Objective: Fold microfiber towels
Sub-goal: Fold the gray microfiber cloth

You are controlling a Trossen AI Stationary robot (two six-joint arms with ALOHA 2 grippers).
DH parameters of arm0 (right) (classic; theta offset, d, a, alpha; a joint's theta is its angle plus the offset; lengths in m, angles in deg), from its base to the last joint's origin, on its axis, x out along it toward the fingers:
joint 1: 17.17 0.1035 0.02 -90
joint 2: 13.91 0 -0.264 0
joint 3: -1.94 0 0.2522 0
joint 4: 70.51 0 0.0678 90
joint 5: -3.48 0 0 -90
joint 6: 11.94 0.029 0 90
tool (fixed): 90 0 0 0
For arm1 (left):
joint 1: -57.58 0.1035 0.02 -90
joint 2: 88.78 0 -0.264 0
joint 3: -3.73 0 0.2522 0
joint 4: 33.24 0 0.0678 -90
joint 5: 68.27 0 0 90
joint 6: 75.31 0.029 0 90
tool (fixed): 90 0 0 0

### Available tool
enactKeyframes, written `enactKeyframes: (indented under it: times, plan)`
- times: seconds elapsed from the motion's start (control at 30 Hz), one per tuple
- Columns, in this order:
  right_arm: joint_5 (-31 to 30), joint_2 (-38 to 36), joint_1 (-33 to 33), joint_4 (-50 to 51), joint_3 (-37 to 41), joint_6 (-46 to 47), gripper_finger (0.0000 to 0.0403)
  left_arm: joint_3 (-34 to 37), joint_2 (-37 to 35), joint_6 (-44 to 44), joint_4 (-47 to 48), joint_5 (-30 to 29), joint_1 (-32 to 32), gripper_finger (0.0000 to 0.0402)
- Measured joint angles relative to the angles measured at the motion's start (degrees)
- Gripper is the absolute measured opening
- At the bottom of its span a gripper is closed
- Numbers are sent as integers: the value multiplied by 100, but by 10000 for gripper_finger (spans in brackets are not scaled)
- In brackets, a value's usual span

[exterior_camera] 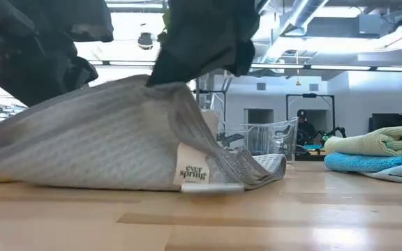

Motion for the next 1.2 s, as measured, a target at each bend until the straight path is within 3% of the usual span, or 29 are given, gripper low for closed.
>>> enactKeyframes:
  times: [0.23, 0.47, 0.8, 1.2]
  plan:
    - [-332, -128, 18, 493, -3, 253, 11, -373, -1, 92, 768, 138, 7, 93]
    - [-791, -164, 81, 1208, -4, 962, 11, -901, -73, 174, 1920, -260, 24, 93]
    - [-1330, -316, 173, 2463, -11, 1959, 13, -974, -612, 54, 1804, -843, 140, 93]
    - [-1385, -568, -51, 3355, -11, 2592, 14, -970, -623, 368, 957, -901, 142, 93]
